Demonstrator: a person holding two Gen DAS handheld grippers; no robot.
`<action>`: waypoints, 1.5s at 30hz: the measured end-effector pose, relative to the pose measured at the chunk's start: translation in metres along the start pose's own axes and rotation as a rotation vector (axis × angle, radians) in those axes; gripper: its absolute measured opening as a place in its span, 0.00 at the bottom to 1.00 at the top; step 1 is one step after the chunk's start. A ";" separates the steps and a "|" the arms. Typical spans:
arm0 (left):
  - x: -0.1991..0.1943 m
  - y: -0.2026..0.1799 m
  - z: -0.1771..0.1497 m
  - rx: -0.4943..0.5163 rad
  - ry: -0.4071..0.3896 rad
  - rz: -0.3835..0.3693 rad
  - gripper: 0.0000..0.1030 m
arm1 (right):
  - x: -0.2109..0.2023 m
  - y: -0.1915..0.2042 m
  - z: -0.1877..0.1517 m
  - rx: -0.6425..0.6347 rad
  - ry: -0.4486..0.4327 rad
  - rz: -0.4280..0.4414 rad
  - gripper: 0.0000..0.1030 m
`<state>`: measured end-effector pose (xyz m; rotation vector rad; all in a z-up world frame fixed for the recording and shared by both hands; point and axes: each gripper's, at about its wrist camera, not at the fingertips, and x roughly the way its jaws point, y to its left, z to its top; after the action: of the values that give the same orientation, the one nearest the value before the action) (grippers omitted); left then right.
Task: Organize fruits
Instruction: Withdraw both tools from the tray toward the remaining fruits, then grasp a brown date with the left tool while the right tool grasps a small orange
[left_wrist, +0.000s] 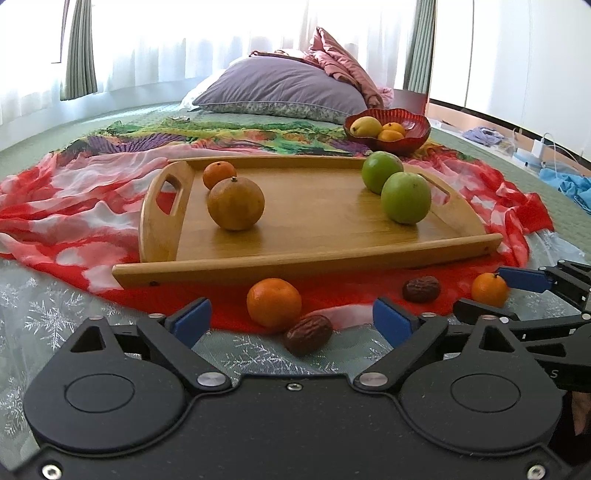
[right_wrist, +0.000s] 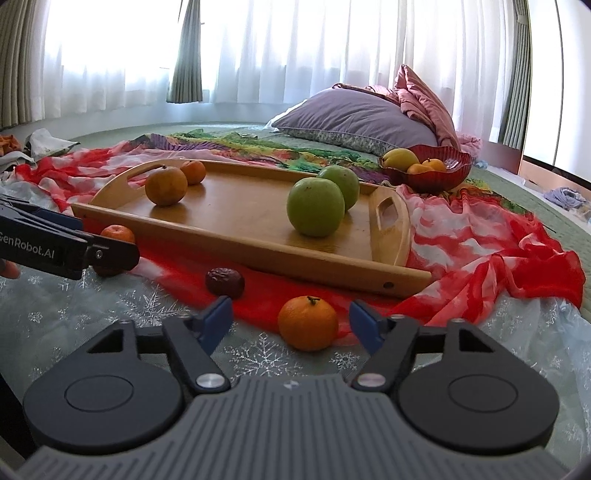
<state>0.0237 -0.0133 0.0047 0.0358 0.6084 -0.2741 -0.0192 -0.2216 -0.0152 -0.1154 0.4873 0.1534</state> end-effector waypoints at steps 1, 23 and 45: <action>0.000 0.000 0.000 -0.004 0.004 0.000 0.85 | 0.000 0.001 0.000 -0.003 -0.001 -0.001 0.76; -0.004 -0.009 -0.009 -0.052 0.047 -0.032 0.30 | -0.005 0.005 -0.002 -0.006 -0.009 -0.034 0.55; -0.010 -0.017 0.000 -0.009 0.002 -0.061 0.27 | -0.014 0.005 0.006 0.007 -0.050 -0.060 0.37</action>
<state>0.0116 -0.0271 0.0107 0.0088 0.6131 -0.3306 -0.0299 -0.2178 -0.0040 -0.1186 0.4342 0.0954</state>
